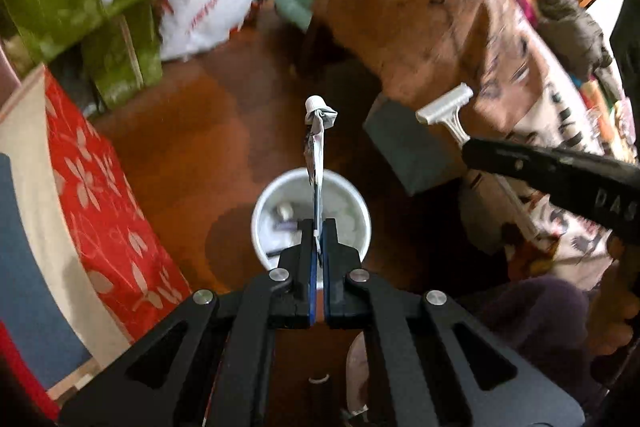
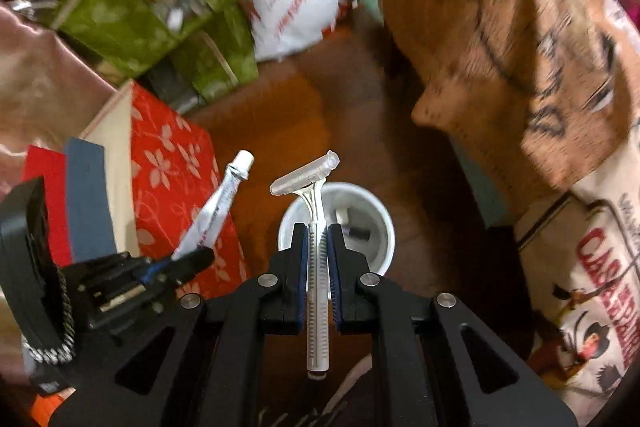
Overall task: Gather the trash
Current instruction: 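Carry the toothpaste tube and razor in both tools over the white bin, then open both tools to drop the tube and razor into the bin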
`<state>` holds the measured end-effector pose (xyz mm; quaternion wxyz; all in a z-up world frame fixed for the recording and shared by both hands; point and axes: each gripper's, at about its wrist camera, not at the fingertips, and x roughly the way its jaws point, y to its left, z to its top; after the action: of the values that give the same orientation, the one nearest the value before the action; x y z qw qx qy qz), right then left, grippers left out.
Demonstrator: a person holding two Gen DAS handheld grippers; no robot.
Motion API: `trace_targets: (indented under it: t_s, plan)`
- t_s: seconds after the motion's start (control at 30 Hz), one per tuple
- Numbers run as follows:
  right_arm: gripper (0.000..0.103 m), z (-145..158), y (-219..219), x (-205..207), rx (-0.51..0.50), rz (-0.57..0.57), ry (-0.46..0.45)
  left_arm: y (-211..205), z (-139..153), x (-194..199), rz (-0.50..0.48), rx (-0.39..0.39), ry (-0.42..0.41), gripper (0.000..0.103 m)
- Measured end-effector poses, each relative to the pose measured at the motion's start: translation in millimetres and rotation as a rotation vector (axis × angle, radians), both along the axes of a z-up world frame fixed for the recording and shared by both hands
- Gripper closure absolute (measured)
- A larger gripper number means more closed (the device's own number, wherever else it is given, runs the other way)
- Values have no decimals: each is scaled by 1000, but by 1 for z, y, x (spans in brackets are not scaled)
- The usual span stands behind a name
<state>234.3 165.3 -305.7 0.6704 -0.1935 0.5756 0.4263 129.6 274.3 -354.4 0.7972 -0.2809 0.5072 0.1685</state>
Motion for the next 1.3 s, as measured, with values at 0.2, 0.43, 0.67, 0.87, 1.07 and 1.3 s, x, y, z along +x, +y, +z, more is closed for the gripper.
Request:
trace_targets:
  t_s: [0.2, 0.43, 0.67, 0.87, 1.07, 1.3]
  plan:
    - [94, -35, 15, 6, -97, -4, 54, -3, -55, 11, -20, -52, 101, 102]
    - [94, -70, 18, 12, -202, -10, 116, 1, -101, 25, -8, -136, 172, 102]
    - [91, -82, 20, 20, -220, -17, 188, 5, -120, 37, -17, -172, 212, 102]
    - [68, -79, 21, 19, -235, -7, 147, 5, -117, 39, -11, -147, 214, 99]
    - [68, -64, 17, 16, -218, 8, 78, 4, -93, 33, -13, -102, 195, 97]
    - [68, -27, 2, 9, -155, 50, -29, 0, -34, 27, -21, 1, 122, 86]
